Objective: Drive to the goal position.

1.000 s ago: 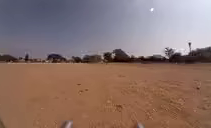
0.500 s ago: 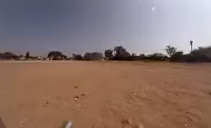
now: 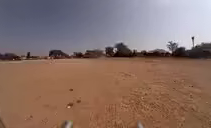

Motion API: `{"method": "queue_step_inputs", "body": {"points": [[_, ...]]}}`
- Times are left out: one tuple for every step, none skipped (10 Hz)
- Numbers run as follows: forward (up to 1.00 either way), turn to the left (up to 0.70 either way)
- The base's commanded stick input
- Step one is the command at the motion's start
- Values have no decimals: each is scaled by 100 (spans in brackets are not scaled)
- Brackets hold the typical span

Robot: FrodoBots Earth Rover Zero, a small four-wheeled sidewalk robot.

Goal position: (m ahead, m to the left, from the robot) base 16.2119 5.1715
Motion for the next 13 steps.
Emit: {"method": "queue_step_inputs", "body": {"points": [[70,0],[70,0],[70,0],[70,0],[70,0],[70,0],[70,0],[70,0],[70,0],[70,1],[70,2],[70,3],[70,4]]}}
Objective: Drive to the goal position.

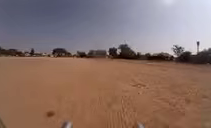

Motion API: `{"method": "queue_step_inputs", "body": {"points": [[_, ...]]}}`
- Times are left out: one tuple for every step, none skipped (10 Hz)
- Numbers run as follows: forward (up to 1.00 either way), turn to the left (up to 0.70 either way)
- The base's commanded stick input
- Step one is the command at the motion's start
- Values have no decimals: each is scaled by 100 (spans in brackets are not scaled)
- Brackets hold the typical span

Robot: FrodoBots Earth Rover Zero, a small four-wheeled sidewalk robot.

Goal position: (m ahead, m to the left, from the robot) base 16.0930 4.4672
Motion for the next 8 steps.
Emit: {"method": "queue_step_inputs", "body": {"points": [[70,22],[70,14],[70,5],[70,0],[70,0],[70,0],[70,0],[70,0]]}}
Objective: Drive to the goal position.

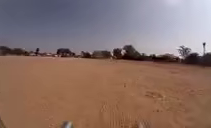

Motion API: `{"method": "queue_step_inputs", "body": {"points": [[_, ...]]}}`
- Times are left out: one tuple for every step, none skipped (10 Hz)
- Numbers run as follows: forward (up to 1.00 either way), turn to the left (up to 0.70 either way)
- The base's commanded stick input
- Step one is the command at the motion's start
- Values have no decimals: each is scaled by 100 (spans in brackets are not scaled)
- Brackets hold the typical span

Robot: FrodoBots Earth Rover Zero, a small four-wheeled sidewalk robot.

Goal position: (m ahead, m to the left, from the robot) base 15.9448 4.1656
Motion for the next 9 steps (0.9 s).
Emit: {"method": "queue_step_inputs", "body": {"points": [[70,0],[70,0],[70,0],[70,0],[85,0],[85,0],[85,0],[90,0],[97,0]]}}
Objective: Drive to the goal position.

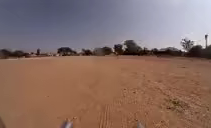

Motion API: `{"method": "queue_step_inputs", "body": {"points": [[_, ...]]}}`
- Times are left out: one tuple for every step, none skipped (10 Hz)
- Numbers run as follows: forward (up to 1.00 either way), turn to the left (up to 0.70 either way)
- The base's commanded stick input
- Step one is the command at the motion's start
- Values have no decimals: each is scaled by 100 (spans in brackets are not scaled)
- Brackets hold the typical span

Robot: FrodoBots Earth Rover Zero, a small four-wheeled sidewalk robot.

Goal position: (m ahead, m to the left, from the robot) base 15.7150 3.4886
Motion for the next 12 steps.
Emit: {"method": "queue_step_inputs", "body": {"points": [[100,0],[100,0],[100,0],[100,0],[100,0],[100,0],[100,0],[100,0],[100,0],[100,0],[100,0],[100,0]]}}
